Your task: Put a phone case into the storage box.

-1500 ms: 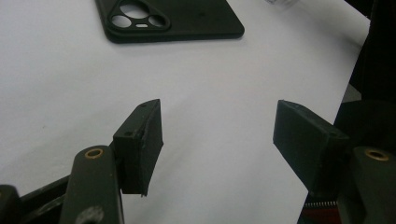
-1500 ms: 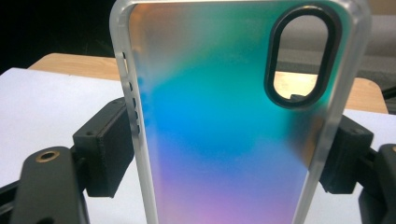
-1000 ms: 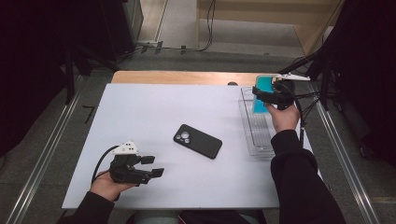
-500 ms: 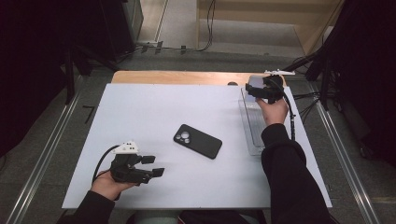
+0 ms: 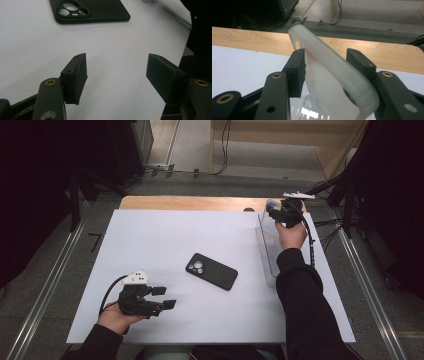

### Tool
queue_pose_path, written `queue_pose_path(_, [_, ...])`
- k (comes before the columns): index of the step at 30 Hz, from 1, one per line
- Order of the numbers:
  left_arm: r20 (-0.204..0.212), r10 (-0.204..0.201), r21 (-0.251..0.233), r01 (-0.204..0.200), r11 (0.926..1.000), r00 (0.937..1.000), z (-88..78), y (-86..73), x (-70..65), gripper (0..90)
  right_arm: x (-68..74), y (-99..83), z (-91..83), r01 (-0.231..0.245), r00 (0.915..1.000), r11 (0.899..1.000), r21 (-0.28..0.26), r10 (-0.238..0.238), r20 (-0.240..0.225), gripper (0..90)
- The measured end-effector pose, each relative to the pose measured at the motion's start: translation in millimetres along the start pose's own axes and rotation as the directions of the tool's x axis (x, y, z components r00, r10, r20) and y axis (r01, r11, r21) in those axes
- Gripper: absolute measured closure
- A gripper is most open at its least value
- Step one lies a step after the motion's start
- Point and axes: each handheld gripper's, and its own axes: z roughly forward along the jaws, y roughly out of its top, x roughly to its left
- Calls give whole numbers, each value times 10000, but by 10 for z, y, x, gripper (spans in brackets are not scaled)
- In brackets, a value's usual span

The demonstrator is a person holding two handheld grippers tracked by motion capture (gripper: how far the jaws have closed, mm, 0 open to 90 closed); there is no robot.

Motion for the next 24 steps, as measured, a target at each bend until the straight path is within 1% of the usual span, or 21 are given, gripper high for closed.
queue_pose_path(3, [9, 1, -7, -1, 10000, 10000, -1, 0, 1, 340, -7, 2, 10, -55, 10000, 10000, 20, 55, -33, 458])
queue_pose_path(6, [-3, -1, 2, 1, 10000, 10000, 0, 1, -1, 340, -28, -3, 8, 8, 10000, 10000, 93, -8, 31, 448])
queue_pose_path(11, [15, 23, 29, -23, 10000, 10000, 3, 2, -4, 340, -78, -3, 9, -110, 9999, 9998, 159, 109, 52, 391])
queue_pose_path(17, [11, -15, 5, 15, 10000, 10000, 6, 1, -1, 340, -141, -13, 0, -151, 9998, 9992, 365, 146, 144, 366])
queue_pose_path(20, [14, -1, 18, 1, 10000, 10000, 7, 2, -2, 340, -156, -13, -5, -124, 9995, 9992, 391, 113, 282, 348])
queue_pose_path(24, [-2, 0, 5, 0, 10000, 10000, 5, 1, -2, 340, -178, -14, -7, -191, 9990, 9991, 390, 175, 399, 347])
